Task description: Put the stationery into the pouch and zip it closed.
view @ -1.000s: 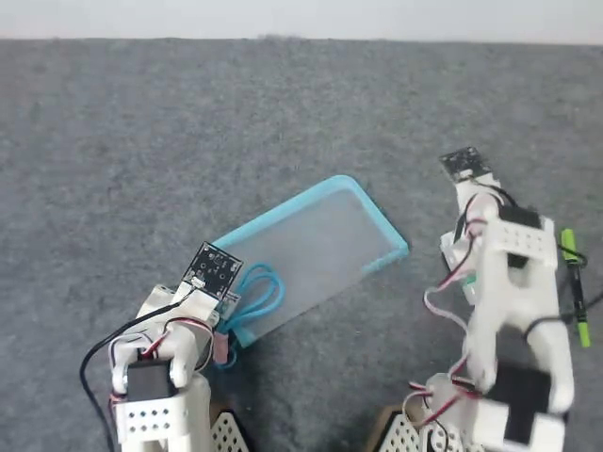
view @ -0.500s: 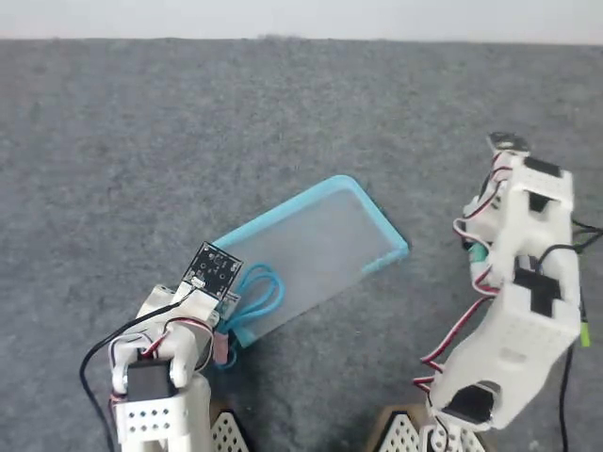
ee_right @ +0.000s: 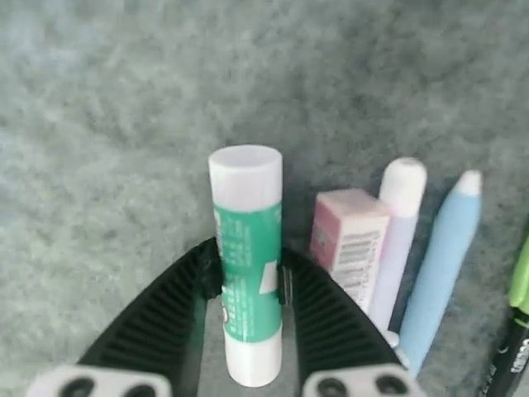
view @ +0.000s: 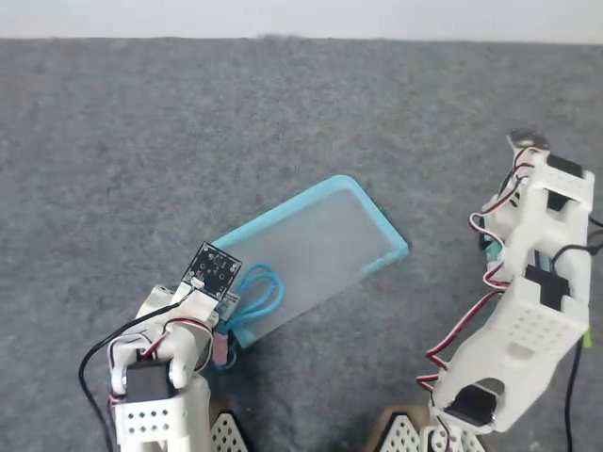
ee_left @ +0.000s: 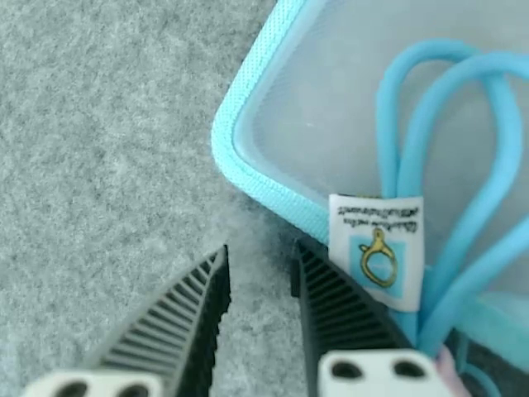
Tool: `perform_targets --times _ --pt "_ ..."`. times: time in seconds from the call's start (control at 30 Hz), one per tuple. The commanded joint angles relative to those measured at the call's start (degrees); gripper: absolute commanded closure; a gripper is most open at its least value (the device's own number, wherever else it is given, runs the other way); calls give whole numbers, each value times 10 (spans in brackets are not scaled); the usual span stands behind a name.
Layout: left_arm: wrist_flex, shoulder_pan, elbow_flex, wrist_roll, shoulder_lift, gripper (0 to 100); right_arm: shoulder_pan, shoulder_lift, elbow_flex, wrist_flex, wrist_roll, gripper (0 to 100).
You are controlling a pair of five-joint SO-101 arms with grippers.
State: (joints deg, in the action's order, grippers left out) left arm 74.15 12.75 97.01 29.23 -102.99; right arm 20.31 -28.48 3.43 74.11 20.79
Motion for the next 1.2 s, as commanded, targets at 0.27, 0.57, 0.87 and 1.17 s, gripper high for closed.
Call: perform_targets --times 0.27,0.57,0.87,1.17 --pt "-2 4 -4 4 -14 888 -18 61 6 33 11 851" --pt "-2 4 -4 4 -14 888 -118 161 4 125 18 911" --pt "-2 4 -4 4 -14 888 -290 361 -156 48 -49 917" --pt "-39 153 -4 96 -14 888 -451 388 -304 -91 -66 987"
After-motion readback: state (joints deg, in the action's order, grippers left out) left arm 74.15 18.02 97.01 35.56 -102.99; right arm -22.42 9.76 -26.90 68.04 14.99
